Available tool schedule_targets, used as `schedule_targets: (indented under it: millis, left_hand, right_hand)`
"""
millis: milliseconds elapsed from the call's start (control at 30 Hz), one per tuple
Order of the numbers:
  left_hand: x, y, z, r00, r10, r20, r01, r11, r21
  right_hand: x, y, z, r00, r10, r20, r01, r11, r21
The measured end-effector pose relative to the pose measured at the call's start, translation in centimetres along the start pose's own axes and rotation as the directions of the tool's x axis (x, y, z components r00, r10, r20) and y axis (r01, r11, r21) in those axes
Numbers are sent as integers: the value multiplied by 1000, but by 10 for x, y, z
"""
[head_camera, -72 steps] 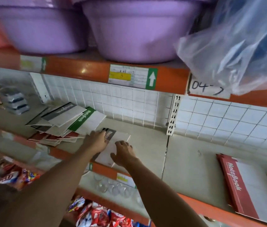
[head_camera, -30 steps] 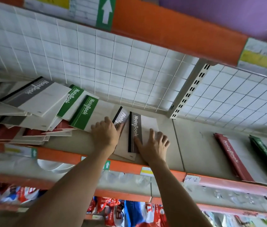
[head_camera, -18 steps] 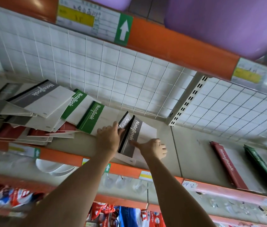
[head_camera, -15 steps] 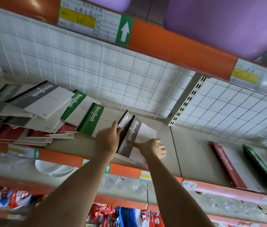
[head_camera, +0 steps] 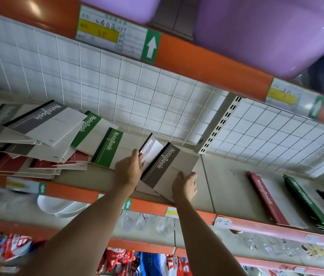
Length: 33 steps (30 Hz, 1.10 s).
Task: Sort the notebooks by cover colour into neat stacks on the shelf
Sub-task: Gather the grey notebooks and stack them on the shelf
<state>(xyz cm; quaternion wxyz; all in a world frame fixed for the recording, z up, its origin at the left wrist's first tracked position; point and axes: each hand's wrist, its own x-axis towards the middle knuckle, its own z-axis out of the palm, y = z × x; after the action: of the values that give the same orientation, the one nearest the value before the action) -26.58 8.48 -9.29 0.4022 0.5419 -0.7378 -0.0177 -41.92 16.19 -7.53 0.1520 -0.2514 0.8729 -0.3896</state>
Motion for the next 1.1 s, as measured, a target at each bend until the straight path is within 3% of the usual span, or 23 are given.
schedule_targets:
  millis: [167,267,500,833,1100]
  left_hand:
    - [1,6,-14,999,-31,39,33,998,-47]
    - [7,21,-18,998,-17,56,20,998,-60]
    - [23,95,-15,977,36,208,-13,994,-111]
    - [13,250,19,938,200,283,-162,975,-151]
    - [-11,364,61,921,228,316,-197,972,-126]
  right_hand:
    - [7,-2,-20,981,9,193,-19,999,46]
    - [10,-5,-41,978,-12,207,-23,986,163]
    - [19,17,-93,997,-42,61,32,987,161]
    - [76,81,-222,986,11,-169,20,983,183]
    - [133,144,-305,981,20,-195,32,965,259]
